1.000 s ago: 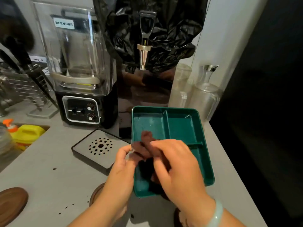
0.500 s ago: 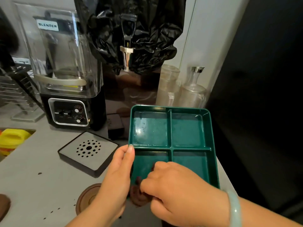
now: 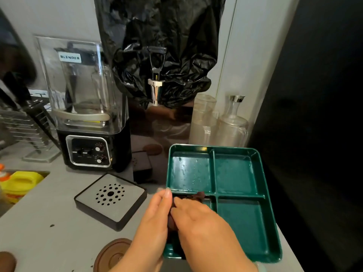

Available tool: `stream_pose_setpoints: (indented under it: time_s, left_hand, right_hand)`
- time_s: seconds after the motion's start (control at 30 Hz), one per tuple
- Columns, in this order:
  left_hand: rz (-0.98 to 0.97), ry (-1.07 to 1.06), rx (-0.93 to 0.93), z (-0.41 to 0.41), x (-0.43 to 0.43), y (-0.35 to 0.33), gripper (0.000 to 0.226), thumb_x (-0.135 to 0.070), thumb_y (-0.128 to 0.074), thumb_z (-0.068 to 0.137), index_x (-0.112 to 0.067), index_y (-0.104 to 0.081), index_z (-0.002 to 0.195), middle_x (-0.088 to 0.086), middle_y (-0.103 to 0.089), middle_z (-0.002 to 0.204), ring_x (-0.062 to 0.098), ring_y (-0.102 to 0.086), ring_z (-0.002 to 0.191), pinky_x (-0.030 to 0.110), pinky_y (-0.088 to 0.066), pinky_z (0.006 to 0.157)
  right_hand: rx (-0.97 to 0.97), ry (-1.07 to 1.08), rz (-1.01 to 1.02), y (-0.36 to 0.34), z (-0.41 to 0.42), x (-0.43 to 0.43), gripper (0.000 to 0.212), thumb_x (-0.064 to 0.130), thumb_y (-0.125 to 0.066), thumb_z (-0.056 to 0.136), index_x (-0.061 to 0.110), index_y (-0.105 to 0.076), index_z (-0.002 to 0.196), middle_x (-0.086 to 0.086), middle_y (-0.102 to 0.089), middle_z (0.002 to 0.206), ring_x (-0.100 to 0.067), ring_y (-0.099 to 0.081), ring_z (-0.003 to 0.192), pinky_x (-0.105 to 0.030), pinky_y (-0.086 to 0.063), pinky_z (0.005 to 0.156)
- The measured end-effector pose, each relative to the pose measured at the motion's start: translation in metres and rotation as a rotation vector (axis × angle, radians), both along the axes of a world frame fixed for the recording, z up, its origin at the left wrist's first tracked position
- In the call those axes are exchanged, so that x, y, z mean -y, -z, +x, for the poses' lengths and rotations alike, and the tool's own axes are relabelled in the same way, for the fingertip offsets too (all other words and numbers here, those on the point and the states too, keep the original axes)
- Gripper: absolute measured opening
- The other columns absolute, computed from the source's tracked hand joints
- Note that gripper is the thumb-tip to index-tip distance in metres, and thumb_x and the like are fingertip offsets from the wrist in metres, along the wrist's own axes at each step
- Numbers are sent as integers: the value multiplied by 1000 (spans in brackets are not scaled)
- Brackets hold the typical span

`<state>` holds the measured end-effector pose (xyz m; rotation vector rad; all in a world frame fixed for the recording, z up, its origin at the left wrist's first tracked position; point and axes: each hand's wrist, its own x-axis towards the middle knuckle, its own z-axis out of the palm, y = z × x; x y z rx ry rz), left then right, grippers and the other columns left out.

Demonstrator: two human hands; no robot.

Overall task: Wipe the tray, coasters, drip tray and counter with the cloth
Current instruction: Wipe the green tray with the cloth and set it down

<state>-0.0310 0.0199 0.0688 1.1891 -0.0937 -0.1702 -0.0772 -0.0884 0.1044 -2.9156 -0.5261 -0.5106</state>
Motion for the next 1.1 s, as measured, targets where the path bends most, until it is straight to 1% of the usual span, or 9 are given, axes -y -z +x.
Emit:
stream_pose_setpoints:
  time_s: [0.07,0.17,0.2,0.3,0.37,0.53,0.83,0.97,1.1]
  left_hand:
    - [59,-19,-14,1,-3,3,37,-29,-50,95,-34,-75,67,-18,-73,65,-10,-65,60,5,-45,49]
    - [94,-51,-43,2,-10,7,22,-45,-54,89,-45,-73,78,-19,-75,86,1,-69,88,19,-51,82]
    - [115,-66,-56,2,-11,5,22,-47,-54,88,-48,-72,76,-24,-74,85,3,-68,92,25,-49,89]
    - [119,-47,-27,3,-16,2,24,-53,-52,85,-50,-72,72,-32,-70,77,-9,-66,83,15,-49,76]
    - [114,20,-19,1,-16,-1,27,-64,-51,75,-52,-70,89,-27,-72,94,-6,-67,93,22,-53,82]
    - [90,83,63,-4,-7,-8,31,-60,-54,70,-55,-63,100,-33,-70,98,-14,-64,89,4,-49,63]
    - [63,48,107,18,-11,3,49,-57,-55,71,-45,-58,119,-23,-70,112,-5,-65,102,10,-51,72]
    - [111,-4,128,25,-11,6,42,-46,-55,79,-35,-60,120,-20,-71,111,-7,-65,99,6,-50,70]
    - [127,-10,99,22,-7,8,22,-34,-52,92,-41,-65,108,-17,-75,98,0,-71,87,9,-52,60]
  right_hand:
    - [-136,-55,-74,-10,-2,-1,30,30,-79,63,24,-74,92,3,-74,101,-16,-69,93,-25,-56,73]
    - [-374,-90,273,-31,-7,16,26,26,-57,80,36,-62,104,8,-70,99,-7,-63,93,-24,-50,84]
    - [-330,-57,460,-38,-7,23,28,25,-59,79,40,-62,102,14,-71,94,-1,-64,87,-21,-51,81]
    - [-33,51,802,-55,3,40,20,20,-66,80,35,-63,91,15,-70,83,-2,-65,75,-20,-53,69]
    - [158,120,736,-64,18,43,16,23,-65,81,34,-56,86,12,-67,78,-5,-63,70,-28,-53,62]
    - [424,164,240,-62,54,23,26,6,-73,63,17,-64,84,0,-62,84,-26,-57,78,-33,-50,56]
    - [64,-30,270,-34,63,16,29,15,-58,84,21,-63,113,3,-66,111,-20,-50,106,-34,-41,94]
    - [-128,-115,278,-38,57,21,29,22,-51,86,31,-58,113,12,-62,97,-12,-46,95,-26,-38,79]
    - [-208,-28,84,-51,58,32,25,24,-46,86,31,-55,108,5,-63,90,-19,-48,92,-36,-46,71]
